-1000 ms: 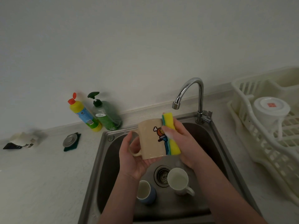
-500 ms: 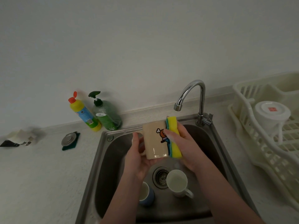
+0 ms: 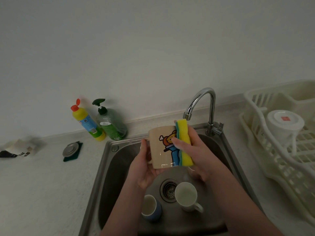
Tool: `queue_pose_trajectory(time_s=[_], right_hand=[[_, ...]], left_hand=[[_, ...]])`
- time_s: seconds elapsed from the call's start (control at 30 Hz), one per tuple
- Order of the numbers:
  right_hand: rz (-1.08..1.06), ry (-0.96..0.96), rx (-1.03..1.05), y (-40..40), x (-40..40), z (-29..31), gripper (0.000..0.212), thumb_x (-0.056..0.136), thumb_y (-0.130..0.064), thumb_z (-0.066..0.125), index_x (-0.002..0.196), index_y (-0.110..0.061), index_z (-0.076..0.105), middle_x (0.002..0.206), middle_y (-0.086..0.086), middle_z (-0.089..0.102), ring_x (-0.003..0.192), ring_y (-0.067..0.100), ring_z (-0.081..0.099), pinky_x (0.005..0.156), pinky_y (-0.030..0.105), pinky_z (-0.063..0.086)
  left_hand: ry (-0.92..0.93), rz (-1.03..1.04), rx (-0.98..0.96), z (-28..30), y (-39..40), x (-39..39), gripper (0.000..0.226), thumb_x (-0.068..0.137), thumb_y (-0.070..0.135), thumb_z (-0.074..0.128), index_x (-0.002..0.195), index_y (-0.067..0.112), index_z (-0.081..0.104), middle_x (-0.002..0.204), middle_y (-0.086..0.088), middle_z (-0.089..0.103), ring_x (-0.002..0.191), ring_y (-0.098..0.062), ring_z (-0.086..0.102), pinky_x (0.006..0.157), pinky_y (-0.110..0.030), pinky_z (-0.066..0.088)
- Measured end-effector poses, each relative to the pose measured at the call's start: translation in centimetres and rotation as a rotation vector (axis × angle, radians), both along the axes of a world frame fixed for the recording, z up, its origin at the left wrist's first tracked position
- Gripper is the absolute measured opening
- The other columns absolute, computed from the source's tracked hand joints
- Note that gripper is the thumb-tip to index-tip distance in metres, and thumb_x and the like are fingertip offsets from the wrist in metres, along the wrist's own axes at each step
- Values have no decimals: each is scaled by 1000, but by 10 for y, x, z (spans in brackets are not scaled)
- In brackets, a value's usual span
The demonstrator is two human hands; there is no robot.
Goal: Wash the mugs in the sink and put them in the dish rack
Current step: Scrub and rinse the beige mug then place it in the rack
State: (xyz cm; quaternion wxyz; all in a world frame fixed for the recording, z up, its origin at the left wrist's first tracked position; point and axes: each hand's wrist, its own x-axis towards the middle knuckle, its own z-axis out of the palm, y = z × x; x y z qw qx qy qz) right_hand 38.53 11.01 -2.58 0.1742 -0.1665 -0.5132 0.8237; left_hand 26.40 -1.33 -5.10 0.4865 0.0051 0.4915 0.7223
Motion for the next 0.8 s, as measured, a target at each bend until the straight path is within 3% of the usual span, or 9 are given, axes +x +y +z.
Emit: queue_pose_trajectory(time_s=[0.13, 0.23, 0.33, 0.4, 0.47, 0.57, 0.67, 0.73, 0.8], right_hand=[[10, 26, -131, 1, 2, -6, 69, 63, -30, 80, 125, -41, 51, 111, 3, 70, 102, 30, 67, 86, 54, 53], [-24, 12, -162, -1, -1, -14, 69, 66, -26, 78, 127, -40, 50, 111, 4, 70, 102, 31, 67, 88, 57, 51], [-74, -23, -159, 0, -4, -18, 67, 64, -27, 77, 125, -37, 50, 107, 4, 71, 99, 30, 68, 88, 56, 52], [-93, -44, -166, 1, -4, -20, 66, 64, -29, 77, 125, -36, 51, 107, 5, 71, 98, 30, 69, 87, 56, 52], [-96, -56, -173, 0, -5, -23, 62, 65, -31, 78, 121, -37, 53, 107, 5, 71, 99, 30, 68, 87, 56, 52], [-122, -68, -149, -3, -9, -23, 53, 69, -28, 79, 116, -36, 54, 105, 5, 71, 97, 27, 69, 84, 53, 55], [-165, -80, -82, -6, -12, -19, 52, 75, -23, 78, 120, -34, 53, 105, 3, 70, 92, 22, 71, 78, 47, 58], [-184, -75, -39, -6, -13, -18, 52, 76, -25, 77, 122, -34, 52, 106, 1, 70, 93, 21, 71, 78, 45, 58], [-198, -82, 33, -7, -15, -16, 57, 76, -34, 75, 126, -36, 49, 111, 0, 68, 96, 19, 69, 81, 44, 58]], left_hand=[[67, -9, -92, -1, 1, -4, 70, 81, 65, 46, 129, 16, 59, 131, -19, 59, 118, -40, 58, 94, -61, 47], [281, 28, -221, 7, 10, 6, 60, 86, 61, 47, 121, 15, 61, 112, -14, 70, 101, -34, 68, 80, -52, 57], [480, 229, -369, 6, 17, 11, 39, 92, 49, 54, 114, 18, 47, 105, -9, 66, 89, -25, 69, 66, -42, 60], [607, 300, -429, 6, 19, 12, 36, 89, 52, 57, 112, 26, 47, 115, -8, 60, 96, -22, 66, 76, -45, 59], [613, 294, -402, 11, 21, 12, 27, 93, 51, 51, 107, 28, 55, 117, -10, 62, 99, -24, 66, 83, -47, 58], [451, 157, -375, 22, 26, 14, 51, 92, 64, 40, 111, 21, 63, 105, -10, 71, 92, -26, 71, 75, -44, 60], [458, 40, -483, 22, 31, 10, 96, 51, 99, 43, 118, 33, 63, 129, -8, 57, 97, -27, 69, 71, -46, 60], [428, 18, -472, 22, 33, 11, 107, 39, 100, 49, 121, 34, 61, 132, -7, 55, 97, -27, 69, 69, -45, 60], [376, 35, -426, 35, 33, 19, 102, 45, 94, 54, 122, 27, 60, 119, -8, 65, 92, -25, 71, 66, -40, 60]])
